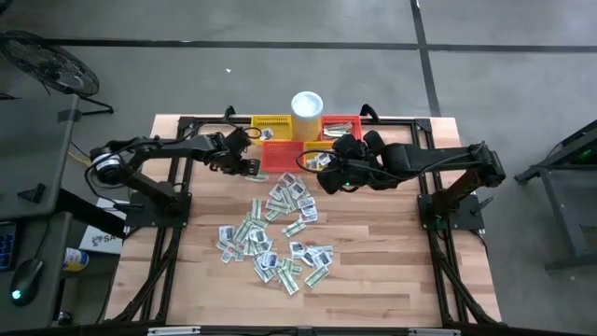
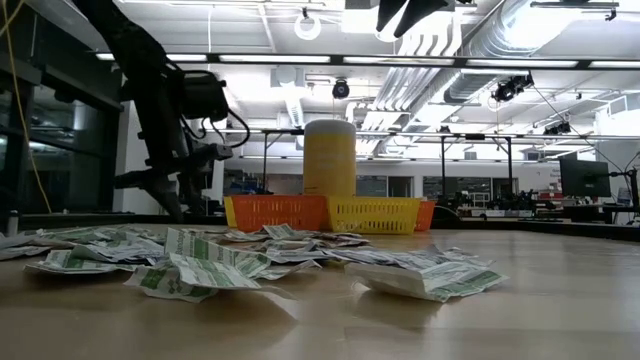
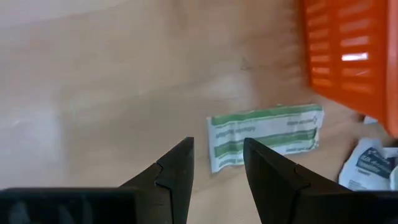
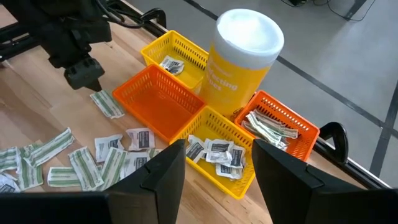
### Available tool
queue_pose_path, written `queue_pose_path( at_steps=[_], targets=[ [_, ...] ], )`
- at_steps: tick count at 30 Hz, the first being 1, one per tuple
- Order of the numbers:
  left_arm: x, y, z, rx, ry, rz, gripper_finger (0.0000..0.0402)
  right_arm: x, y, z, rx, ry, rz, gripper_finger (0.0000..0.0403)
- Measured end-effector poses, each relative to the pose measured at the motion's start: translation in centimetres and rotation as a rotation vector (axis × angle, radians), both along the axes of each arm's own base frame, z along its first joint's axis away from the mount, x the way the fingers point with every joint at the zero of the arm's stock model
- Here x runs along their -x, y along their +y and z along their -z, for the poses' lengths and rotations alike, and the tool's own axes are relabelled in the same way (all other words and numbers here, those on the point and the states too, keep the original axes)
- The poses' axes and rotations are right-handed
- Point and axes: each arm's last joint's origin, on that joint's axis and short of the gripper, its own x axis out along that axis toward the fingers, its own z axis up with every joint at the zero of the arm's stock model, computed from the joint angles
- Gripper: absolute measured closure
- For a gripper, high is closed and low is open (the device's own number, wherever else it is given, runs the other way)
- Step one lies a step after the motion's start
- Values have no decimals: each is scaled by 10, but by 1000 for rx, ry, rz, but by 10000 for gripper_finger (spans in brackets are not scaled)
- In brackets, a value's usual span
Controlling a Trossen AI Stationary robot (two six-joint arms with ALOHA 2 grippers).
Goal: Pick & Place First Aid Supplies
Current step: Put the green bandage pack into the top orange basket
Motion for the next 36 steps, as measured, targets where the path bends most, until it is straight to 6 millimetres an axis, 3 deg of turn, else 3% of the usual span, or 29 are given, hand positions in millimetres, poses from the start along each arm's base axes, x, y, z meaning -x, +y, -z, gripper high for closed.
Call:
queue_pose_path(
  at_steps=[10,27,36],
  targets=[
    [-1,1,0,-22,-1,0,263,0,0,0,3,6,-5,224],
    [-9,2,19,35,36,53,265,0,0,0,-19,1,-13,224],
    [-13,-8,20,4,76,84,315,0,0,0,-20,0,-11,224]
  ],
)
